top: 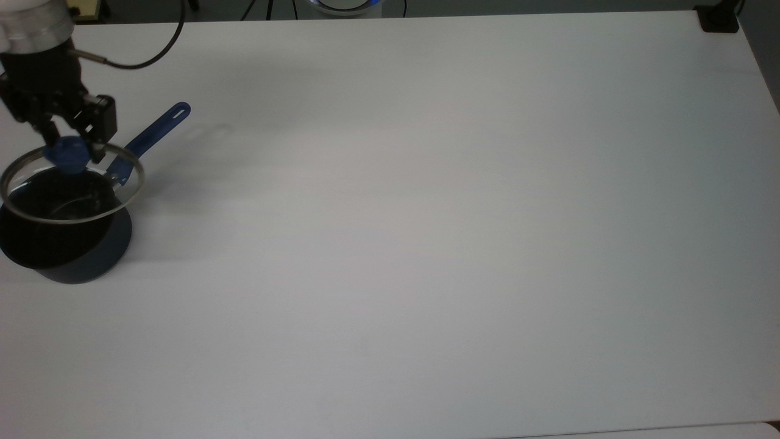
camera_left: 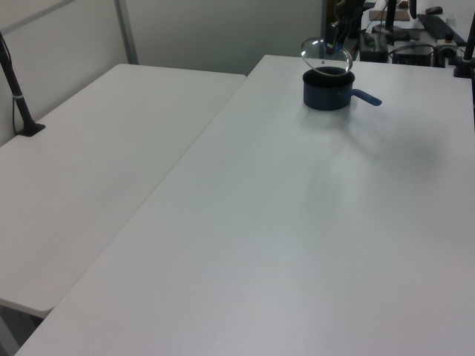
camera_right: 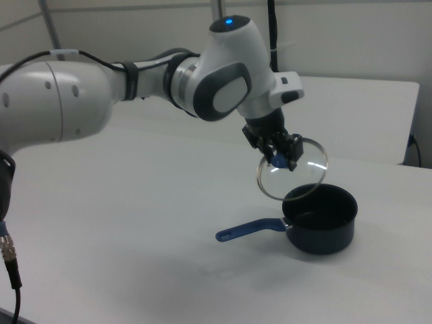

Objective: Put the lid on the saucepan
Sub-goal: 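Lower the lid onto the saucepan rim and open the gripper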

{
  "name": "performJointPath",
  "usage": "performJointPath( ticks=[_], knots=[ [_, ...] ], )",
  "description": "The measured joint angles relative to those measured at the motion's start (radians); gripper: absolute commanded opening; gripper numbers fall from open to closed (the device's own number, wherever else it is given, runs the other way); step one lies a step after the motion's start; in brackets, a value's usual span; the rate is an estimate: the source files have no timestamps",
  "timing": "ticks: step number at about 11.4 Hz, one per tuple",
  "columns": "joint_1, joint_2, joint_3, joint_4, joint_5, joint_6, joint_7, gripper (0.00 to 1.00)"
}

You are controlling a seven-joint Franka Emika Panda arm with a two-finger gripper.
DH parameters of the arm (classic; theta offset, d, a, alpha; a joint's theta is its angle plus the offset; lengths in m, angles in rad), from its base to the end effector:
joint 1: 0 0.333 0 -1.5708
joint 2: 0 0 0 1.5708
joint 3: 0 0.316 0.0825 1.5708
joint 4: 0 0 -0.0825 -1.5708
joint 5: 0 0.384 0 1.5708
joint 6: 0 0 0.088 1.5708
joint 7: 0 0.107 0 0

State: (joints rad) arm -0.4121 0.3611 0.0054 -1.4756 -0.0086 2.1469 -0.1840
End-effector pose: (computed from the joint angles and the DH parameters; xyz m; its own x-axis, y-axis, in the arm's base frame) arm 0.6402 -0.2768 0.5031 0.9333 -0.1988 0.2989 -0.2269 -0.9719 0.0621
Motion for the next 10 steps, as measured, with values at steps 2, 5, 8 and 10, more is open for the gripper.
performJointPath(
  ticks=[2, 5, 8, 10],
  knots=[
    [-0.024, 0.024, 0.000, 0.002, 0.000, 0.039, -0.040, 0.43],
    [-0.059, 0.036, -0.001, 0.004, 0.000, 0.058, -0.080, 0.43],
    [-0.068, 0.054, -0.004, 0.004, 0.000, 0.112, -0.085, 0.43],
    [-0.068, 0.078, -0.006, 0.004, 0.000, 0.132, -0.085, 0.43]
  ],
)
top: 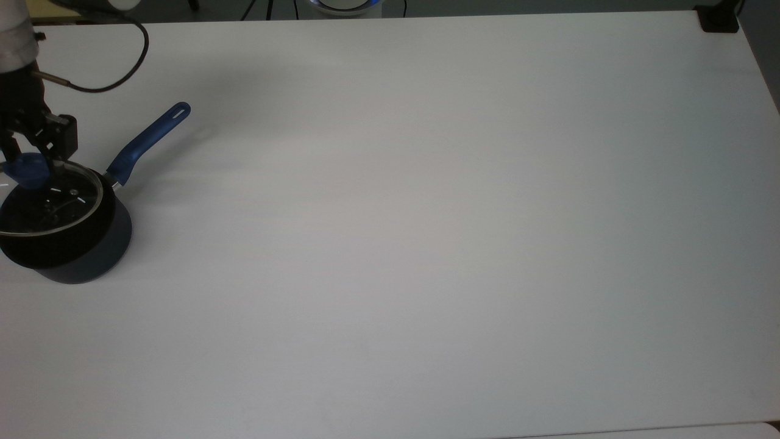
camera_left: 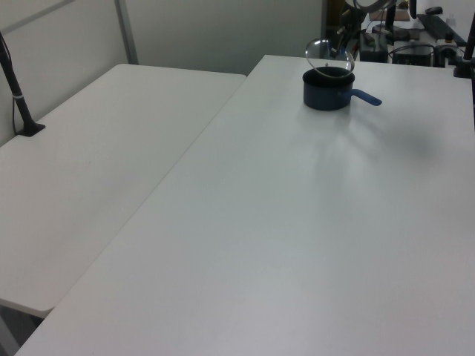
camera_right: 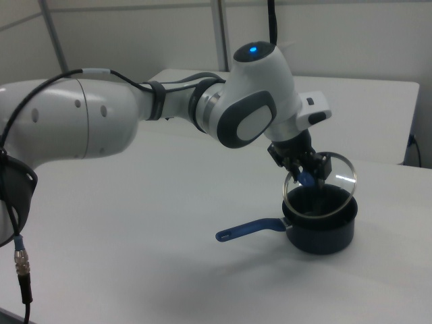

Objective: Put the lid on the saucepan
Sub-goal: 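Lower the lid onto the saucepan rim and open the gripper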

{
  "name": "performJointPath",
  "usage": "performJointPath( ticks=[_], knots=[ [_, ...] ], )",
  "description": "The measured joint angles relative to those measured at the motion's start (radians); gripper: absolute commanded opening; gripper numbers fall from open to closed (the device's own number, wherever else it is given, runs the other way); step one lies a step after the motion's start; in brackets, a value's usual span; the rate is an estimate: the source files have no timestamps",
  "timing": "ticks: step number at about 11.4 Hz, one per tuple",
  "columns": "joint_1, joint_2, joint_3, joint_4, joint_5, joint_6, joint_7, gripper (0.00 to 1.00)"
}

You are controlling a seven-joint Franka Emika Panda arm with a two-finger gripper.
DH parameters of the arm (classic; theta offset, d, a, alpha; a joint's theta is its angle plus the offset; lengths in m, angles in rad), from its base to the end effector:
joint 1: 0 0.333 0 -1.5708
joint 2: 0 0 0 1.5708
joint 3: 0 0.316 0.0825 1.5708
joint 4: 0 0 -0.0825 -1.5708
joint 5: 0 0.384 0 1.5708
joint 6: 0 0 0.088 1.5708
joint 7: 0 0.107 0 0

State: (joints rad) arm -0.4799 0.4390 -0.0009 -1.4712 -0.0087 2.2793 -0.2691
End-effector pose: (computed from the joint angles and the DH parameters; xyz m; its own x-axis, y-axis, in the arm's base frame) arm 0.6376 -0.3327 0.4659 0.9220 -0.1747 0.3455 -0.2227 -0.9693 0.1042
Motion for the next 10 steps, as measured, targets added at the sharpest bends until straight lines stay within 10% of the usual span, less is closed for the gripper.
performJointPath(
  ticks=[10],
  knots=[
    [0.000, 0.021, 0.000, 0.000, -0.001, 0.001, 0.000, 0.43]
  ],
)
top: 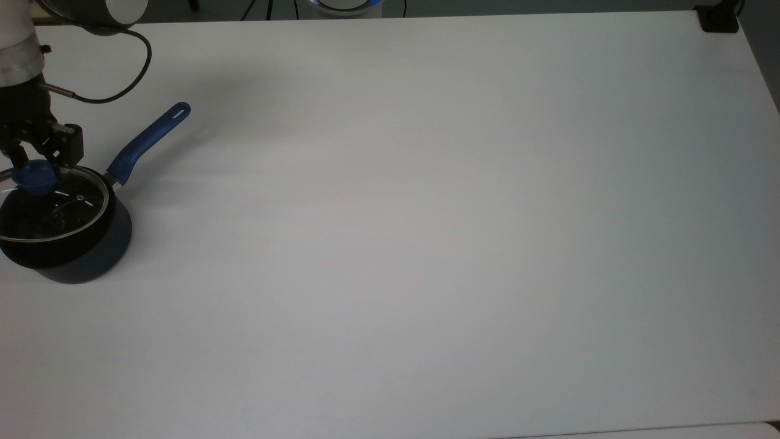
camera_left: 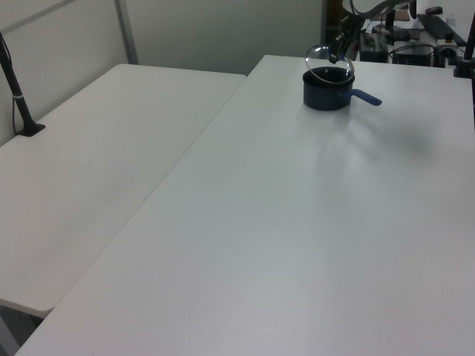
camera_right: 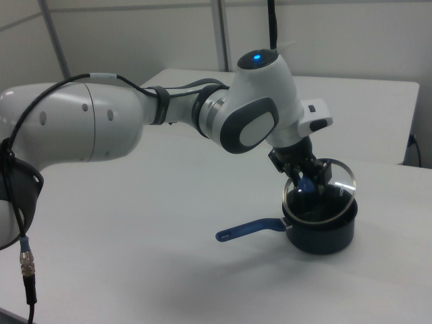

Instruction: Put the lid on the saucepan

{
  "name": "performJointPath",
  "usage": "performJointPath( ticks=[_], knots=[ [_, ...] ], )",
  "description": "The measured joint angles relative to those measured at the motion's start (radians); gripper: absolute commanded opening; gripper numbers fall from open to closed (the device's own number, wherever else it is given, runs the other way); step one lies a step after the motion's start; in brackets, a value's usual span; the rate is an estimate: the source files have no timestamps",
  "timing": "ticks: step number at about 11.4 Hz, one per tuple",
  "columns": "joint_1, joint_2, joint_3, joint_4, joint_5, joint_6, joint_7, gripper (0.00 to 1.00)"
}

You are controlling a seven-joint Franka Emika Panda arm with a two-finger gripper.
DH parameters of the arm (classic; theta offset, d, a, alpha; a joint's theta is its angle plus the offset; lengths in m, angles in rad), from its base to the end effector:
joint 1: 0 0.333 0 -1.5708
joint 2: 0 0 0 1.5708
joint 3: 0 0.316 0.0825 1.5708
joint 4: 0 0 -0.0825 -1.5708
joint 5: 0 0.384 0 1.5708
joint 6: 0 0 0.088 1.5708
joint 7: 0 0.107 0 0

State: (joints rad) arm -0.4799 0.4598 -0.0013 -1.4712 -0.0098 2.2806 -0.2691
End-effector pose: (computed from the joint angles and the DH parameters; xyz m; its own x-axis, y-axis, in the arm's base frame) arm 0.6399 -0.3342 0.4510 0.9280 -0.1774 0.3276 -0.2209 -0.9701 0.1004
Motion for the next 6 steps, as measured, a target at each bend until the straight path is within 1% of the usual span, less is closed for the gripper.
performJointPath(
  ticks=[3, 5, 6],
  knots=[
    [0.000, 0.001, 0.000, 0.000, 0.000, -0.012, 0.000, 0.43],
    [0.000, 0.001, 0.000, 0.000, 0.000, -0.021, 0.000, 0.50],
    [0.000, 0.001, 0.000, 0.000, 0.000, -0.022, 0.000, 0.51]
  ],
)
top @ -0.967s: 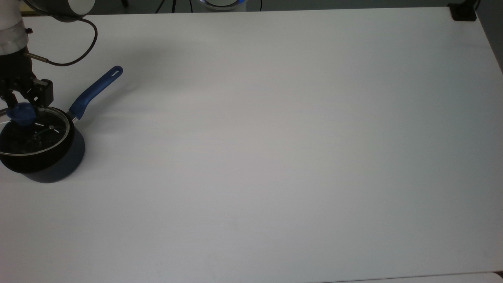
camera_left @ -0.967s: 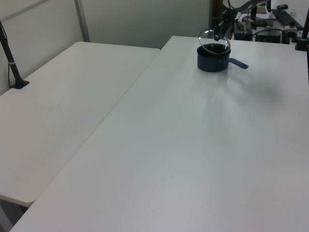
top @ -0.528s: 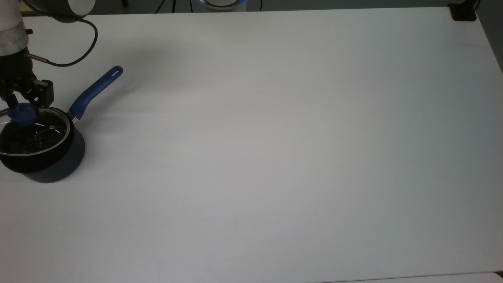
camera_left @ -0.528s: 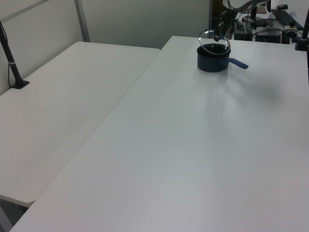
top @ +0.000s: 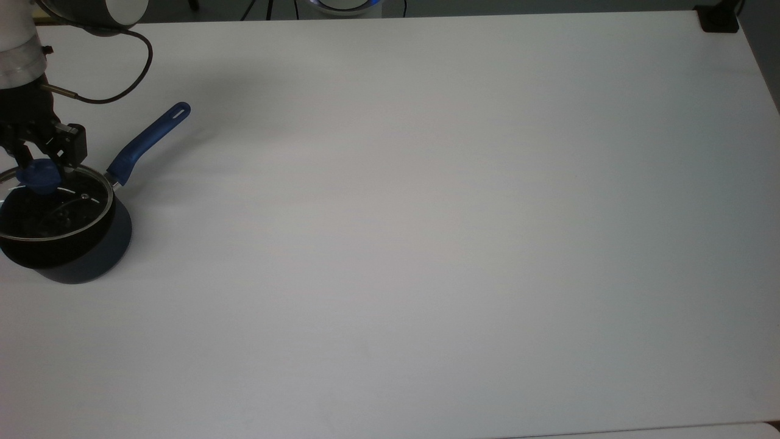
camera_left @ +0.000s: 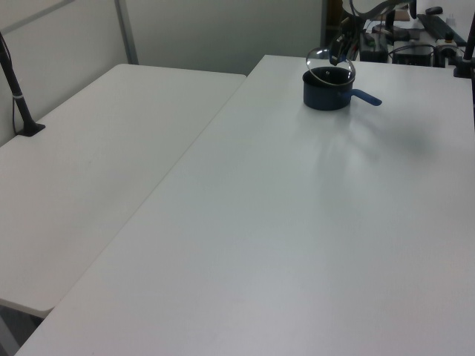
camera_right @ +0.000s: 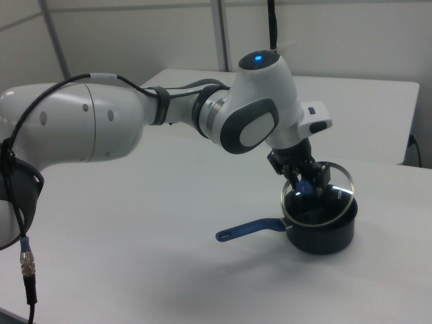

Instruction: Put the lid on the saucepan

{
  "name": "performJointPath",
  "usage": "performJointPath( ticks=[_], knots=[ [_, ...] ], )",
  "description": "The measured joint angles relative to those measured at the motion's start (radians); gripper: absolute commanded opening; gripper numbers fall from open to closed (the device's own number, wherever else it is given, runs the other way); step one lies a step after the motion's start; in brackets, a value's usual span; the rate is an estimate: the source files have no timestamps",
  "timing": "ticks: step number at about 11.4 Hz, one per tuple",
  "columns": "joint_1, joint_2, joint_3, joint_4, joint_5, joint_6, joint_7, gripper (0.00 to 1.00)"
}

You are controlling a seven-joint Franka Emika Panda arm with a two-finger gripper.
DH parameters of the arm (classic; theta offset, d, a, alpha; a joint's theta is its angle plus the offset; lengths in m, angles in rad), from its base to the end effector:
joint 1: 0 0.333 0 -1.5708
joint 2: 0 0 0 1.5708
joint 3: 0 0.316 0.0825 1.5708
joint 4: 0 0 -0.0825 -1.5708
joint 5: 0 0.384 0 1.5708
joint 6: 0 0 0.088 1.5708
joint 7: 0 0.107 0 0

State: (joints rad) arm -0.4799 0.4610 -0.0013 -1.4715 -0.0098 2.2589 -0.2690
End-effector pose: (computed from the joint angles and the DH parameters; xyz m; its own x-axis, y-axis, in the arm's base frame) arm 0.6386 -0.3336 0.4475 0.9345 -0.1810 0.3065 -0.2191 -0.9711 0.0946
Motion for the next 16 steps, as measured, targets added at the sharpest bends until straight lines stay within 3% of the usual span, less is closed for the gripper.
performJointPath(
  ticks=[3, 5, 6, 12, 14, 16],
  knots=[
    [0.000, 0.002, 0.000, 0.000, 0.000, -0.001, 0.000, 0.58],
    [0.001, 0.008, 0.000, 0.000, 0.000, -0.001, 0.000, 0.94],
    [0.001, 0.014, 0.000, 0.000, 0.000, -0.001, 0.000, 1.00],
    [0.019, 0.023, 0.010, 0.023, 0.000, 0.011, 0.060, 1.00],
    [0.091, -0.046, 0.022, 0.026, -0.005, -0.082, 0.159, 1.00],
    [0.219, -0.132, 0.027, 0.025, -0.051, -0.284, 0.275, 1.00]
  ],
)
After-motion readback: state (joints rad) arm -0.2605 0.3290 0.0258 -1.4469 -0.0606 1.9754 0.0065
